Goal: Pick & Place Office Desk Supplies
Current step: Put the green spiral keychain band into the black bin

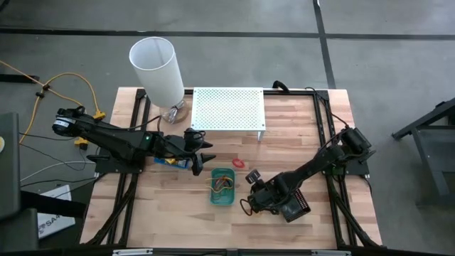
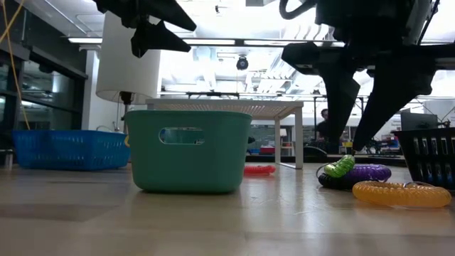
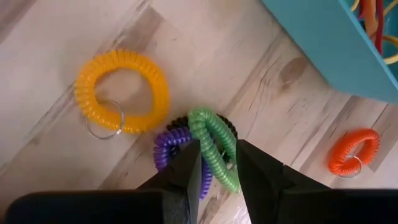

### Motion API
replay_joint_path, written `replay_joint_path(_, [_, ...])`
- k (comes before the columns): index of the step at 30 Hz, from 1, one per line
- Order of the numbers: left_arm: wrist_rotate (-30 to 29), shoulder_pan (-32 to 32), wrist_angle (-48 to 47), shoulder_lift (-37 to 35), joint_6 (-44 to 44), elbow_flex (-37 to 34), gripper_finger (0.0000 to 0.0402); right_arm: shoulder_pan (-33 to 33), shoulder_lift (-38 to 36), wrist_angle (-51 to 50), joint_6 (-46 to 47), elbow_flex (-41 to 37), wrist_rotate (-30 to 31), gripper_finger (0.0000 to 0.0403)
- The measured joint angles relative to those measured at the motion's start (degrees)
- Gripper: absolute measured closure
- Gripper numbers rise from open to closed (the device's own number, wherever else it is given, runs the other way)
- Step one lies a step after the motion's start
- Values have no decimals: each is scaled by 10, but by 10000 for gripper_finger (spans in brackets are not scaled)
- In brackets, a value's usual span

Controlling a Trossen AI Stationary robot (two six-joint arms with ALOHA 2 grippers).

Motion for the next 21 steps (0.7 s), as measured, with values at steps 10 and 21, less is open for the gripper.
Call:
replay_joint_path(10, [0,0,1,0,0,0,172,-3,0,0,0,0,3,314])
replay_joint_path(21, [0,0,4,0,0,0,172,-7,29,7,-1,0,-15,314])
